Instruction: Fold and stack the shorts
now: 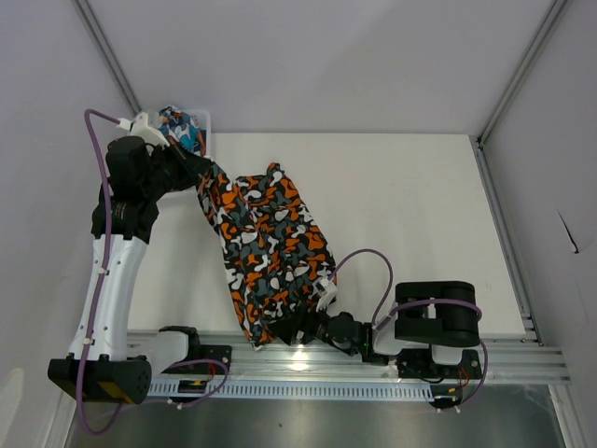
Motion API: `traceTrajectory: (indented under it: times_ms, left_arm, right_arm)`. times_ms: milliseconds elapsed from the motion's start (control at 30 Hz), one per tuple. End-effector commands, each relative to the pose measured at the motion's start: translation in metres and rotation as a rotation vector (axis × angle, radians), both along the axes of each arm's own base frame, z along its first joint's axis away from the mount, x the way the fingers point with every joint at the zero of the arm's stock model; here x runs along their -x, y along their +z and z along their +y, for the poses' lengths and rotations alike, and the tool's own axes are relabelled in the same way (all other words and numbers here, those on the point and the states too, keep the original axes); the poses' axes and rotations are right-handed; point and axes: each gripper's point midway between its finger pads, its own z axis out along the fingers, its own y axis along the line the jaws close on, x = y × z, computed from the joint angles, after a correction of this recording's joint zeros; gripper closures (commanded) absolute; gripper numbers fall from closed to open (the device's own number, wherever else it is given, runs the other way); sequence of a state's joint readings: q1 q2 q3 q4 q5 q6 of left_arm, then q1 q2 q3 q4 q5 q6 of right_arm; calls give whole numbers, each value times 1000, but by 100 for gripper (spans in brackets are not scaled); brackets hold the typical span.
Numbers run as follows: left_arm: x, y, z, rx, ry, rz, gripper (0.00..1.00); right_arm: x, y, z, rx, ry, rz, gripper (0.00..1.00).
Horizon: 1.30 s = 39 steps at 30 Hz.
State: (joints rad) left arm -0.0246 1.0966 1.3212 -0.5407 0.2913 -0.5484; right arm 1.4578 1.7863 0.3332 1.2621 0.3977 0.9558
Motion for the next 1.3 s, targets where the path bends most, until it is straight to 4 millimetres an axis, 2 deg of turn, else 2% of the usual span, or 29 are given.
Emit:
traceTrajectory:
  times_ms: [0,233,400,567,633,667,700,733,767,800,867,900,967,1033,1100,1267]
  left_arm:
    - [6,8,4,-14,1,-32,100]
    - [7,10,4,-16,2,-35,100]
    - [7,6,3,-16,-4,-25,100]
    - [8,5,4,-21,-3,-23,100]
    - [7,6,4,-21,-1,-25,100]
    - [7,5,4,-23,1,-24,100]
    - [7,6,4,-23,-2,-24,100]
    - [8,7,4,-22,-2,-28,100]
    - [8,7,4,-23,-3,-26,100]
    - [8,6,4,-24,-2,-24,100]
    - [8,7,4,-23,0,-25,100]
    - [9,7,4,-24,-2,-27,100]
    - [8,7,3,-17,-3,-24,100]
    - [9,9,2,-13,-7,-29,100]
    - [8,9,2,-11,-8,-30,100]
    - [9,11,1,-4,-10,-31,100]
  right_arm:
    - [-9,39,12,-167,-8,-48,25]
    - [-7,38,28,-194,65,-94,33]
    - [-1,52,40,-225,118,-127,37]
    - [-4,47,31,-205,93,-112,36]
    - [-6,39,29,-164,82,-98,36]
    - [-7,26,27,-110,69,-75,35]
    - [-9,30,23,-102,45,-70,32]
    - [-6,26,19,-78,29,-65,30]
    - [-11,19,12,-28,-18,-76,25]
    - [-11,26,6,-33,-33,-83,23]
    - [-10,21,-2,16,-58,-83,21]
    - [-9,31,-2,1,-62,-84,21]
    - [-5,27,-6,49,-76,-89,20]
    - [0,38,-2,34,-66,-101,21]
    - [3,40,5,27,-54,-83,20]
    - [9,33,19,1,-19,-41,21]
